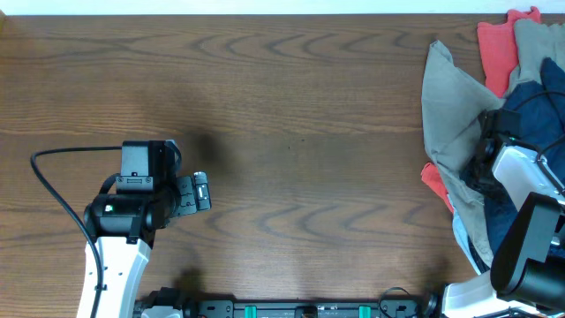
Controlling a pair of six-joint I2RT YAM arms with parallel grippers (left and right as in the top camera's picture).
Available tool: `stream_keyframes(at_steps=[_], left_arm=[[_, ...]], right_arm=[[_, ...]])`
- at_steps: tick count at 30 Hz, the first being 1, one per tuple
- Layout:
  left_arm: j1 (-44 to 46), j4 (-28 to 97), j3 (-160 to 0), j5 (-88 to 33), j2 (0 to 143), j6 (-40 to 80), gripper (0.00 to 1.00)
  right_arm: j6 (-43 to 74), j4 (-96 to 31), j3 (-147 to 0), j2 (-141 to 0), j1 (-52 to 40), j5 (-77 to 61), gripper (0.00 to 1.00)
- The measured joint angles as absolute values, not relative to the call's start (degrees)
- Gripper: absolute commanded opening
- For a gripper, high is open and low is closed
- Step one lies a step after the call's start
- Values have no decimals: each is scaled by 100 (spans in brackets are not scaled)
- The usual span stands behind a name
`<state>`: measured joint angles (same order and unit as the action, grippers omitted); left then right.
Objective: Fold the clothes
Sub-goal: 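Reach the right gripper into the clothes pile and grasp the navy shorts, then pull the navy shorts left with the right gripper onto the open table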
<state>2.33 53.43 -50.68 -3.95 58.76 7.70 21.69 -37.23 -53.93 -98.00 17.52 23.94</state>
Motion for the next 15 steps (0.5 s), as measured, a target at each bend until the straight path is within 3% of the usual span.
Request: stream_keyframes(at_steps=[3,5,15], left_arm=[[233,5341,-5068,-395,5876,770,98],[233,5341,-5068,-395,5876,770,98],[233,5343,-5068,-397,5876,770,98]], right_arm=[[2180,-3715,-5395,-9797,1769,2408,15],[2171,-3758,-5408,-9780,1769,2410,1],[1802,-4469,-6278,-9019,1798,2029,1]])
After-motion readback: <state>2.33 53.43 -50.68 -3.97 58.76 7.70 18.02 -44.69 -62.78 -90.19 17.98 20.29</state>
